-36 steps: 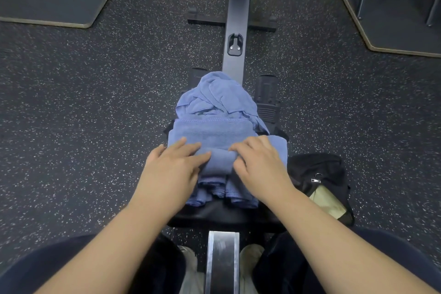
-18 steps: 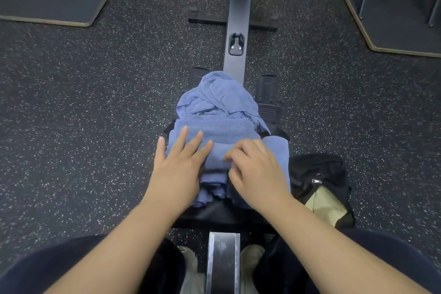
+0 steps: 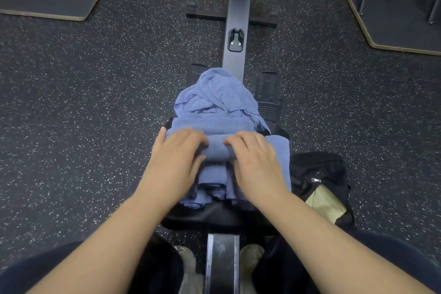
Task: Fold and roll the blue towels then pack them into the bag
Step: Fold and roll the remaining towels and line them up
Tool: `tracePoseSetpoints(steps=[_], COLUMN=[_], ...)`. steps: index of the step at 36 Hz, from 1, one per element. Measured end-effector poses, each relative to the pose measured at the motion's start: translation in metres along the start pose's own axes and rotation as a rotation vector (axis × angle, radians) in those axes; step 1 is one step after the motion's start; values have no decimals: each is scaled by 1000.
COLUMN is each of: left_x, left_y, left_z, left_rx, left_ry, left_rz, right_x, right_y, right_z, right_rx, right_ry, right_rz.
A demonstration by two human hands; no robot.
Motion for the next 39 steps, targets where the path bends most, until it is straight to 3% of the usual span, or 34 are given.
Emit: tracePoseSetpoints(steps=[11,18,26,33,39], left_x=[2,1,2,9,12], left_y=[-5,-10,0,-2,1], left_z=[-4,-7,-2,-5,-3], left_rx=[82,126,271,196,163], left_ry=[-21,56,-6,-154,-169], left_rz=[84,6,223,410,423], right_x=[13,21,29,30,29], right_y=[3,2,-1,-10,0], right_z=[-9,-13,-12,3,2], right_rx=[45,115,146,171,108], right_ry=[40,59,90,37,37], right_rz=[52,76,99,69,74])
Point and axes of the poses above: each hand's wrist, its own x-axis towards the middle knuckle, its own y-axis out of the palm, z = x × y, the point moved 4 cm from there along x, towards the middle knuckle, and after that the axes turned 5 degrees about z, right-handed, at the moved point
